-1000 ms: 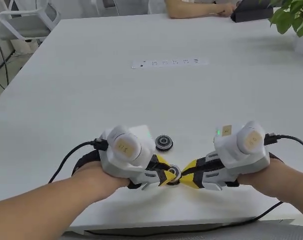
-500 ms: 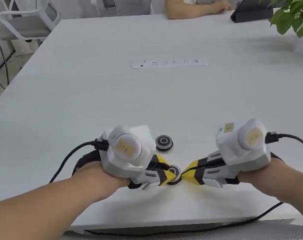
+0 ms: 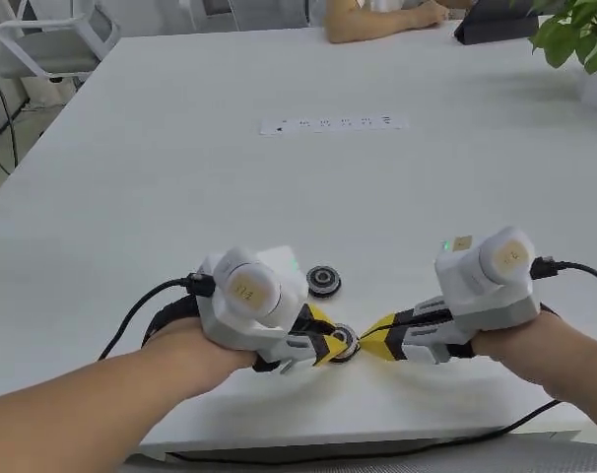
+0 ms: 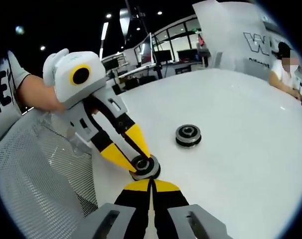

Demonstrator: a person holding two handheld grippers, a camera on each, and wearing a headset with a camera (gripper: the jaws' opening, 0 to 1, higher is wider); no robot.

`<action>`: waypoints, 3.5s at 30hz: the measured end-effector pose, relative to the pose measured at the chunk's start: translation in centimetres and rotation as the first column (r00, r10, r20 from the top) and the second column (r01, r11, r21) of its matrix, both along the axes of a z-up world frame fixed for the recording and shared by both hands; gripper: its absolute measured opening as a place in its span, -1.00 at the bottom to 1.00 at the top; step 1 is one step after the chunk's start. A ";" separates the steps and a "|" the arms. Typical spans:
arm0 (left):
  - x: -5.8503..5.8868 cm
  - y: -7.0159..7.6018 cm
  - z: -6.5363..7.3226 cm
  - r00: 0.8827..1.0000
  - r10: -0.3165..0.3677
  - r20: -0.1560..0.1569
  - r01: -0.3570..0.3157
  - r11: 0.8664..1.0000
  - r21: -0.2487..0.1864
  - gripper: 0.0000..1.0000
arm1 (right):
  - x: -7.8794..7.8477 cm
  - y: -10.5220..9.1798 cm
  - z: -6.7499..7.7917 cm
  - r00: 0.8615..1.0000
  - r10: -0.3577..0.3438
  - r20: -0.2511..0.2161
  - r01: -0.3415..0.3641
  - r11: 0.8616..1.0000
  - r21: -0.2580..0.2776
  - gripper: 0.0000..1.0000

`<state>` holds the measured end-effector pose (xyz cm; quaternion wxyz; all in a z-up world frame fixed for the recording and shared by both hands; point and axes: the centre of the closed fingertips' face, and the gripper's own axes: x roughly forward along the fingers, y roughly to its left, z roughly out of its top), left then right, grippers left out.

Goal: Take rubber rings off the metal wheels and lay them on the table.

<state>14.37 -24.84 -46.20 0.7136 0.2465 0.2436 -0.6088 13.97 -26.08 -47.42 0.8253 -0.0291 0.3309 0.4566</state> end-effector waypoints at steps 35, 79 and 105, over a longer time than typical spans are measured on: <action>0.0 0.0 0.0 1.000 0.004 0.001 -0.004 1.000 0.000 -0.86 | 0.1 0.4 0.7 0.994 -0.074 -0.086 0.082 0.992 0.096 -1.00; 0.0 0.0 0.0 1.000 0.007 0.006 -0.007 1.000 0.004 -0.86 | 0.2 0.6 1.0 0.982 -0.124 -0.144 0.144 0.980 0.134 -1.00; -0.1 0.0 0.0 1.000 0.007 0.002 -0.007 1.000 0.006 -0.87 | -0.1 1.3 1.5 0.983 -0.108 -0.151 0.133 0.977 0.166 -1.00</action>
